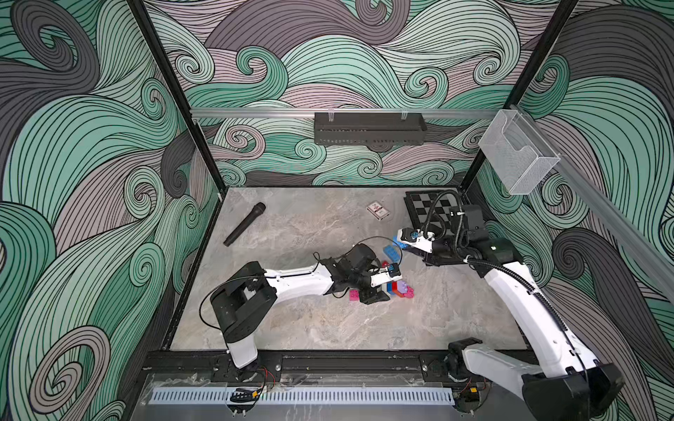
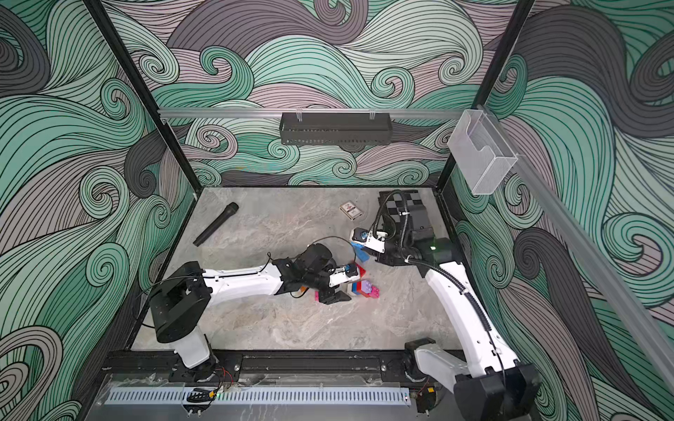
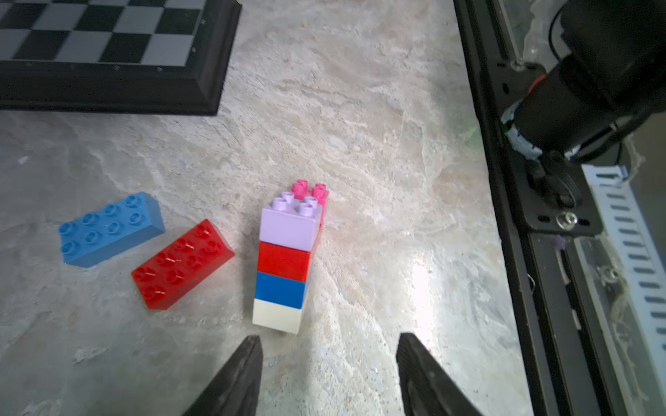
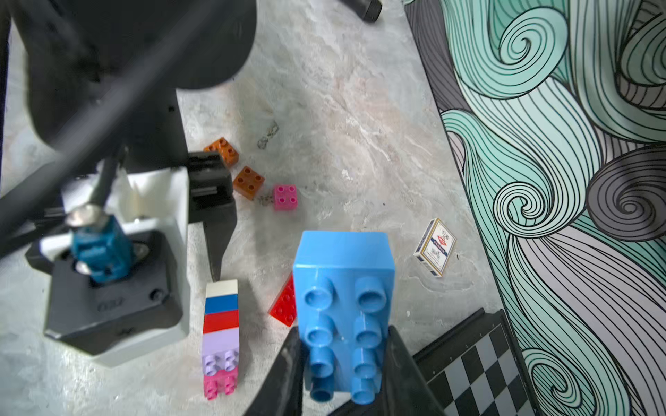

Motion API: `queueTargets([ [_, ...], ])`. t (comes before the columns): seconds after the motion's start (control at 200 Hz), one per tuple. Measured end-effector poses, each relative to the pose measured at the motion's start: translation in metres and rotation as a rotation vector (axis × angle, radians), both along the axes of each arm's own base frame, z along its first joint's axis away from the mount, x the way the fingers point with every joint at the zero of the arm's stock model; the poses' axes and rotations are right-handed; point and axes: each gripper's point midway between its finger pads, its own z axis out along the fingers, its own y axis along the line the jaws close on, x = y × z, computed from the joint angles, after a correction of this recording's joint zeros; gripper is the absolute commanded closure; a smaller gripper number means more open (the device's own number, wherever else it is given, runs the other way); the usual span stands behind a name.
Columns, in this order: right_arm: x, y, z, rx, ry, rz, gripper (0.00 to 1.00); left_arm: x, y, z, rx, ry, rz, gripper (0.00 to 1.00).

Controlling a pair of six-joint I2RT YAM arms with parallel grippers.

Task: Assemble the letter p with lego
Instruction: Pick up the lego brick from the center of the board.

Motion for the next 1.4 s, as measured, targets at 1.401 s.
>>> queueTargets([
  [1.401,0.026,0.003,0.014,0.136,-0.059,-0.084,0.95,0.022,-0.050,-0.049,-0.032,-0.028,-0.100,0.39],
])
